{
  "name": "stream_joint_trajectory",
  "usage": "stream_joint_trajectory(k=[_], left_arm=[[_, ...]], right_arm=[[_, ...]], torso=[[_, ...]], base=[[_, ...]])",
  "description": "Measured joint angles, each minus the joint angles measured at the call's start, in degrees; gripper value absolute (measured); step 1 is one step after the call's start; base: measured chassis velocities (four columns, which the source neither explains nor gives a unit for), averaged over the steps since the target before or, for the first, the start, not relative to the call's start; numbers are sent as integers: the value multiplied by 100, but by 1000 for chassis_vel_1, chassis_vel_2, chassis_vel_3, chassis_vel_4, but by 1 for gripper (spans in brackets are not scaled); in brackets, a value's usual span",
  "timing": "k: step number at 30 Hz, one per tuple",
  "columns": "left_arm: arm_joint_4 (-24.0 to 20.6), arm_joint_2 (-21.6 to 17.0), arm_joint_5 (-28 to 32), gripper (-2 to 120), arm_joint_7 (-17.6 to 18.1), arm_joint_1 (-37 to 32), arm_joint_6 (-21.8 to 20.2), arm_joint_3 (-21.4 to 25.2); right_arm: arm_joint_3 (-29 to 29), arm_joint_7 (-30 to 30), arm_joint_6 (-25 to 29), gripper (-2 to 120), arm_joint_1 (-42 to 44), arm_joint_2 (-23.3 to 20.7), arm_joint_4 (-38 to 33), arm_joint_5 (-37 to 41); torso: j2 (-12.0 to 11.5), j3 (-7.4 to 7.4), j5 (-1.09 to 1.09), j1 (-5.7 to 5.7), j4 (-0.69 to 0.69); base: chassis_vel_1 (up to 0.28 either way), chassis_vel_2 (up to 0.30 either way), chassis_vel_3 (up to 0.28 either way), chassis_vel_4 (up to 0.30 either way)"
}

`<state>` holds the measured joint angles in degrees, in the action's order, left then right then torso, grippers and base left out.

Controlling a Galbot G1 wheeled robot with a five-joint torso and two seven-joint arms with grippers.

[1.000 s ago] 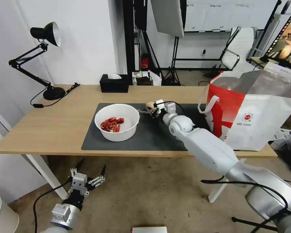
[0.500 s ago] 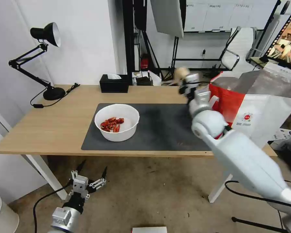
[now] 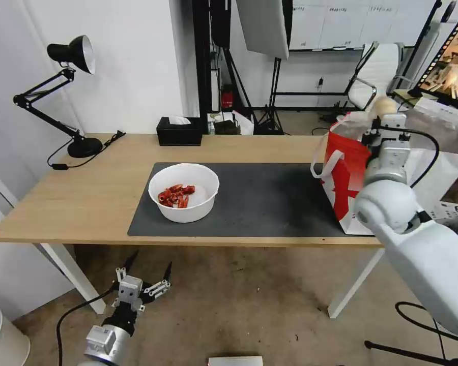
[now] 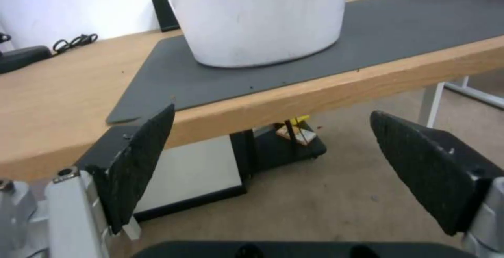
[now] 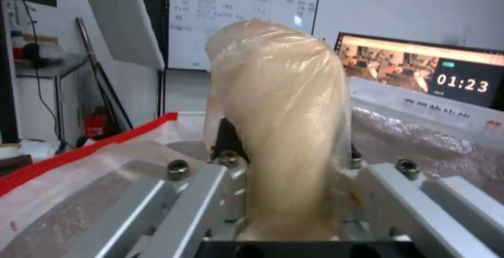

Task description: Pick up the trash from the table and place it into the takeout bag.

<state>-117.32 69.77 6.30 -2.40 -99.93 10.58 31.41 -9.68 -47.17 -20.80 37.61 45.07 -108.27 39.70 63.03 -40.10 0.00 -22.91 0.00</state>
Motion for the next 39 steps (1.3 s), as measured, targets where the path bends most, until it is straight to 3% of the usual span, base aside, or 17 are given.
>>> stream_joint_trajectory(k=[6,15,21,36,37,39], left_arm=[[-40,-26,1,100,-2,-72,46,4],[-114,-56,17,100,-17,-142,62,35],[-119,17,-9,100,-121,-140,69,-23],[-198,6,-26,100,-140,-189,76,-16],[-209,9,-29,100,-141,-199,79,-16],[-249,6,-43,100,-150,-260,94,3]], right_arm=[[57,-109,-115,46,-321,-116,26,499],[141,-136,-184,73,-606,-235,36,683],[139,-86,-183,99,-540,-367,-46,770],[-15,-48,-230,100,-292,-463,-243,1264],[-59,-90,-313,100,-300,-493,-290,1470],[-115,-1330,-496,100,-900,-677,-430,3966]], torso=[[0,0,1,0,0],[0,0,1,0,1],[0,0,0,0,1],[0,0,1,-1,1],[0,0,1,-1,0],[0,0,2,-1,1]], base=[[0,0,0,0],[0,0,0,0],[0,0,0,0],[0,0,0,0],[0,0,0,0],[0,0,0,0]])
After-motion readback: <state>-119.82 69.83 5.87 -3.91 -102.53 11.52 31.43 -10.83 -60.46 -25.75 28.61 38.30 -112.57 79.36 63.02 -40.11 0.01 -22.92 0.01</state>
